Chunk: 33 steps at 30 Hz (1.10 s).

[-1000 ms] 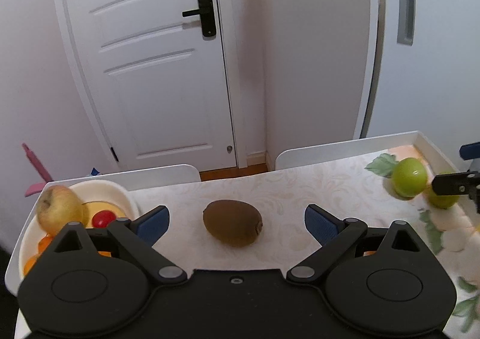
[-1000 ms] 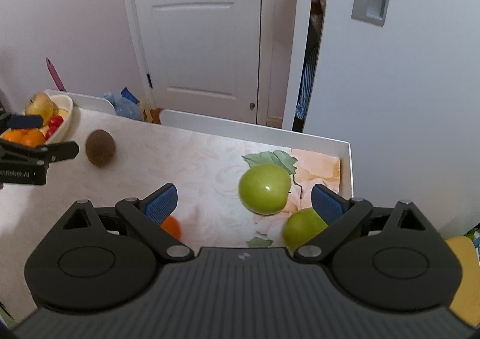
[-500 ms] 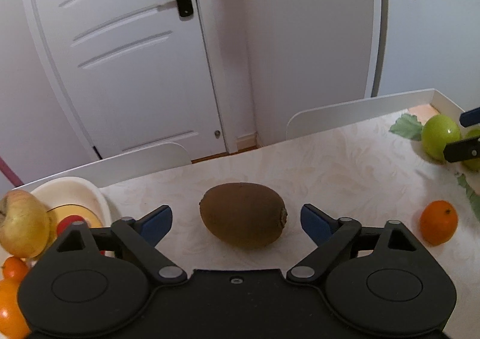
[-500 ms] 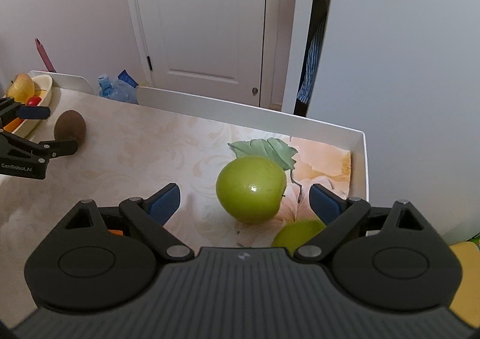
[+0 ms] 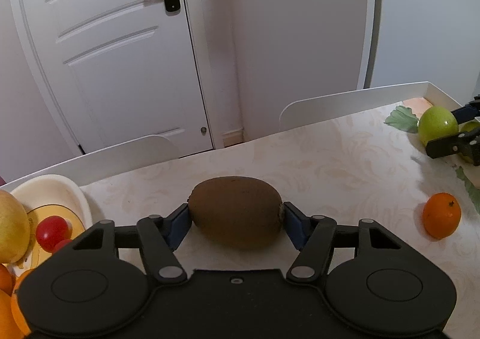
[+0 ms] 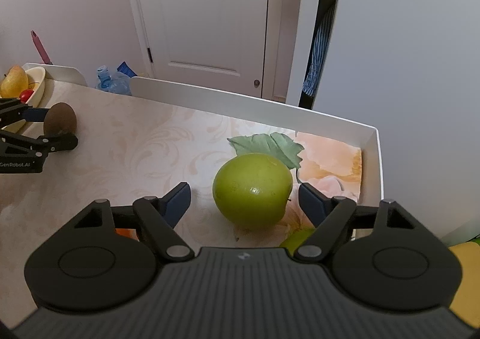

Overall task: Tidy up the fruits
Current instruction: 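Grasp the brown kiwi with the left tool while the right tool grasps a green apple, then carry the kiwi and green apple to the duck plate and release both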

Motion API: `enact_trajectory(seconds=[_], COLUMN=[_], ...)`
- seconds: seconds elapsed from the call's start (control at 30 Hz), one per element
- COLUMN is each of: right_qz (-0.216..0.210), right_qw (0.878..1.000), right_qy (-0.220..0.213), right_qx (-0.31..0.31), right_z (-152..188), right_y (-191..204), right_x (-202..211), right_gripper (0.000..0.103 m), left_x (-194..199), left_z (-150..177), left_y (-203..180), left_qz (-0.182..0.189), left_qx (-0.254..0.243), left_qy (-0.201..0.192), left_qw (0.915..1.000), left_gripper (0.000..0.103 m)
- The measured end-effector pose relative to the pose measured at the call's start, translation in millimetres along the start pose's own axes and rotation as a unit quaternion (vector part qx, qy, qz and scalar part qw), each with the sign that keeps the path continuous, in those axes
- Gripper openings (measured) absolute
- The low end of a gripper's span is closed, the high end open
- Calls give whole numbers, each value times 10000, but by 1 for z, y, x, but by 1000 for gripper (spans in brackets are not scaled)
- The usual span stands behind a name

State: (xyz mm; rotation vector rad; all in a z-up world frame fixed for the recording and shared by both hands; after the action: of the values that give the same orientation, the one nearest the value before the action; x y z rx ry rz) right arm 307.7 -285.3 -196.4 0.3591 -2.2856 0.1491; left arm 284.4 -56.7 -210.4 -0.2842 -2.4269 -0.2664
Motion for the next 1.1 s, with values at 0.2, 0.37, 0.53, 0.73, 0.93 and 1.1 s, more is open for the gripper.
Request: enact_trajectory(seconds=[0.2, 0.37, 0.53, 0.73, 0.93, 1.1], right_qz=[22, 91, 132, 27, -53, -127], right_qw=[10000, 9999, 9998, 9998, 9995, 9990], right_qy=[-16, -28, -57, -152, -310, -437], right_qx=[-35, -54, -122, -105, -25, 37], right_z=[0, 0, 0, -3, -11, -17], right_y=[-1, -3, -4, 5, 20, 34], right_x=[-2, -3, -1, 8, 26, 45], right_gripper=[84, 76, 73, 72, 72, 72], left_x=[4, 9, 15, 31, 53, 75], left_z=[2, 7, 10, 11, 9, 7], left_y=[-4, -9, -13, -19, -23, -21], left_qz=[-43, -94, -106, -196, -200, -243], left_qx=[-1, -2, 70, 139, 311, 461], left_qy=[40, 41, 61, 22, -113, -244], left_qw=[10000, 9999, 9999, 9997, 9993, 9983], left_gripper=[68, 68, 68, 68, 68, 68])
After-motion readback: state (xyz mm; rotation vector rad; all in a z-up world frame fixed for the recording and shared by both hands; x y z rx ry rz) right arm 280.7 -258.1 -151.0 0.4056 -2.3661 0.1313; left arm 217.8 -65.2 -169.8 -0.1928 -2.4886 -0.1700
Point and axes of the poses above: each gripper's, at about its wrist camera, not at the fingertips, and x roughly against the way its jaws point, y to its left, z to its underside, the point moved 6 cm from there along -x, roughly the way its jaws point, and after that the axes turned 1 degree about -x, right-handed, at the moved point
